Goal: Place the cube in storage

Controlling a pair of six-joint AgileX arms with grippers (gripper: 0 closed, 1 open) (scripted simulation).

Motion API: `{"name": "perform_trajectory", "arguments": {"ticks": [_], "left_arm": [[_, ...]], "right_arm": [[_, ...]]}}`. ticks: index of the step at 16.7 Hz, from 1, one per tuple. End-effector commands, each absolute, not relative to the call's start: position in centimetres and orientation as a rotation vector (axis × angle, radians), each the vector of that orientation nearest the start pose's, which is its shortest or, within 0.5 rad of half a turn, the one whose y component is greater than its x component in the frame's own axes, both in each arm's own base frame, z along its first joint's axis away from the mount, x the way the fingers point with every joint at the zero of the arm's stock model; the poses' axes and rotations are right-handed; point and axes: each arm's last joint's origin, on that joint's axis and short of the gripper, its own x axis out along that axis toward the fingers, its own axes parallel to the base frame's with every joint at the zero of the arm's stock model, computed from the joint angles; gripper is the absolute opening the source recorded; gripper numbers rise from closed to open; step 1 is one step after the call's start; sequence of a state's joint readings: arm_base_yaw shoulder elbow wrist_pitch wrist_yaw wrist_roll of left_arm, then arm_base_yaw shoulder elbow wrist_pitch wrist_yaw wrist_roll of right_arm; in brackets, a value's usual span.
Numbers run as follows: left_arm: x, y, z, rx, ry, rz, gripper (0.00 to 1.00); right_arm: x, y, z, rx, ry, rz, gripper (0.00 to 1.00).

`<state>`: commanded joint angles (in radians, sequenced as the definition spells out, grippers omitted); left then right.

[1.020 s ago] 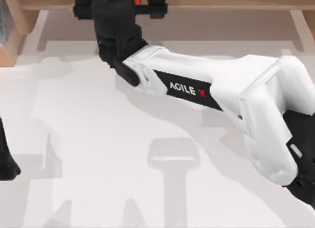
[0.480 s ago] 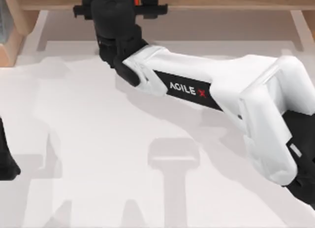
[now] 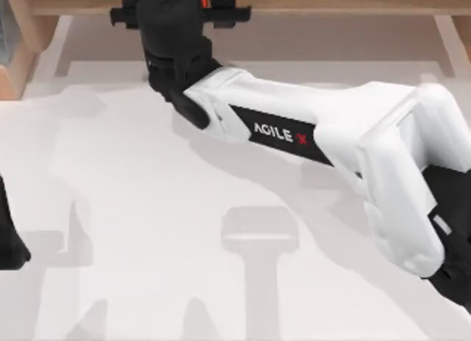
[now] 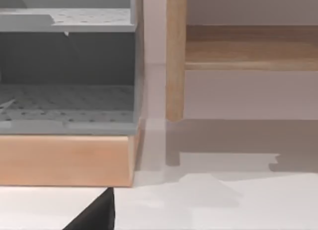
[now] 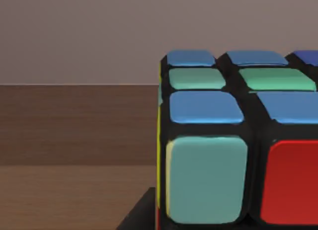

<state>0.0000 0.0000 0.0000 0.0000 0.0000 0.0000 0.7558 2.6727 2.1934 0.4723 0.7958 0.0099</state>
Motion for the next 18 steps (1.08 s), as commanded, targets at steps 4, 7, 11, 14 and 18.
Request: {"name": "perform_trajectory", "arguments": {"ticks": [4,7,11,14,18], "left_arm": [[10.6,-0.1,16.0,0.000,0.000,0.000,1.00],[10.6,-0.1,16.0,0.000,0.000,0.000,1.00],[10.6,-0.1,16.0,0.000,0.000,0.000,1.00],[10.6,-0.1,16.0,0.000,0.000,0.000,1.00],[10.6,-0.1,16.0,0.000,0.000,0.000,1.00]], "right_arm": [[44.3,39.9,15.9,0.000,0.000,-0.010,0.00],[43.8,40.1,16.4,0.003,-0.003,-0.004,0.00],[42.8,40.1,17.4,0.002,-0.002,-0.005,0.00],[42.2,40.1,18.0,0.003,-0.002,-0.005,0.00],[42.5,39.9,17.9,0.004,-0.001,-0.009,0.00]]}}
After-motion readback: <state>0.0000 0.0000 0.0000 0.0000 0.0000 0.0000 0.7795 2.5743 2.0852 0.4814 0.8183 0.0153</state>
